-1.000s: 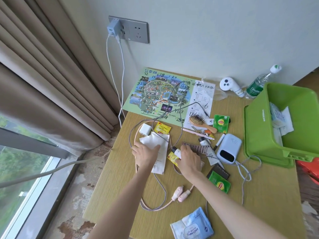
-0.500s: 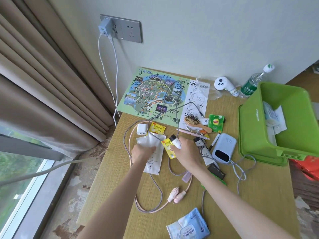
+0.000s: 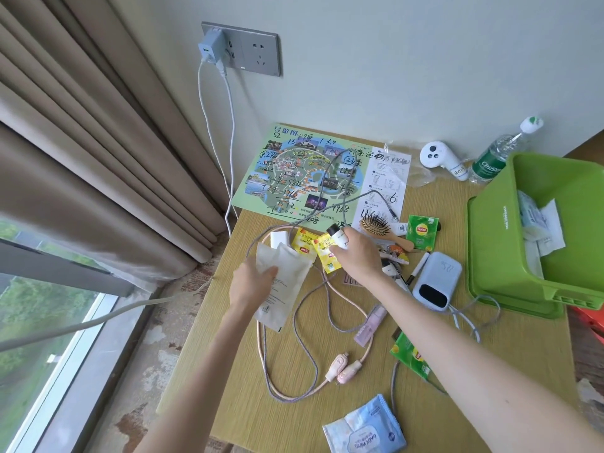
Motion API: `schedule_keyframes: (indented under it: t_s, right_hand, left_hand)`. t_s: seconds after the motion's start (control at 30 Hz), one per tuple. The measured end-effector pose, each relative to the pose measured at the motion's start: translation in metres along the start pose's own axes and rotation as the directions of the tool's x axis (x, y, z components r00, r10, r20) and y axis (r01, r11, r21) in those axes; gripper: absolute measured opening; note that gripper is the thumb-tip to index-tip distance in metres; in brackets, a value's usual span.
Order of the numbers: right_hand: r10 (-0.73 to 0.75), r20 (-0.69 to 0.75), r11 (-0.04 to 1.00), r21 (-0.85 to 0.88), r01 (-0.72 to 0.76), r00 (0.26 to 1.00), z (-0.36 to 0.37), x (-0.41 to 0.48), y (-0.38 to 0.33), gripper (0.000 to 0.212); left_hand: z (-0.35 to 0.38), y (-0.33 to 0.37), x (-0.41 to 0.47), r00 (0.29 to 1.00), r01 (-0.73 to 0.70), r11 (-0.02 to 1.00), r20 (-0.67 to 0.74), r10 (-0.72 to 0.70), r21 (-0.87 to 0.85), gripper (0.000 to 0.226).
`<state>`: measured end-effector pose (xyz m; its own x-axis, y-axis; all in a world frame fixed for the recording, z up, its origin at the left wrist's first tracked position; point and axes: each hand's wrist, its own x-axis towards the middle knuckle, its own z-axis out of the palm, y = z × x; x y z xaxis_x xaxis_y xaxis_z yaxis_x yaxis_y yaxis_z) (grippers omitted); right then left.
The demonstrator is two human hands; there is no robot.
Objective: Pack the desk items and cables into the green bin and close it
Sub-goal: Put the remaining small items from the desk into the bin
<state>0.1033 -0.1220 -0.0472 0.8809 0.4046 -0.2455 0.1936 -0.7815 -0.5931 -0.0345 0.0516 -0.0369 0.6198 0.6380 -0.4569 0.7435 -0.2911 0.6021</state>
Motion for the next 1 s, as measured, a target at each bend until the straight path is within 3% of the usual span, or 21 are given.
schedule_keyframes:
  t_s: [0.17,0.43,0.67,0.83,0.9,1.0]
  right_hand:
    - [-0.016,0.096,0.991,-0.132,0.028,0.995,0.006,0.023,-0.018,0.027]
    - [0.017,0.213,0.984,-0.178,0.022,0.977,0.025,0.050,-0.035,0.031]
    - [-0.043,0.150,0.935,-0.342,0.092,0.988,0.039,0.045,-0.030,0.028]
    - [-0.014,0.120,0.973,-0.227,0.042,0.993,0.031,0.033,-0.027,0.030]
    - [-0.011,0.115,0.976,-0.213,0.036,0.993,0.021,0.027,-0.025,0.020]
    - [-0.029,0.049,0.983,-0.182,0.037,0.998,0.000,0.015,-0.022,0.038]
  left_hand:
    - [-0.020,0.005,0.002,0.990,-0.024,0.998,-0.135,0.032,0.057,0.022]
    - [-0.030,-0.002,0.014,0.965,-0.012,0.990,-0.261,-0.026,-0.143,0.021]
    - [-0.029,-0.012,0.022,0.969,0.021,0.975,-0.237,-0.075,-0.220,0.026]
    - [-0.029,-0.007,0.025,0.971,0.004,0.963,-0.231,-0.069,-0.269,0.026]
    - [-0.029,0.002,0.025,0.971,-0.032,0.956,-0.234,-0.039,-0.291,0.025]
    - [-0.027,0.021,0.022,0.970,-0.105,0.950,-0.241,0.032,-0.295,0.020]
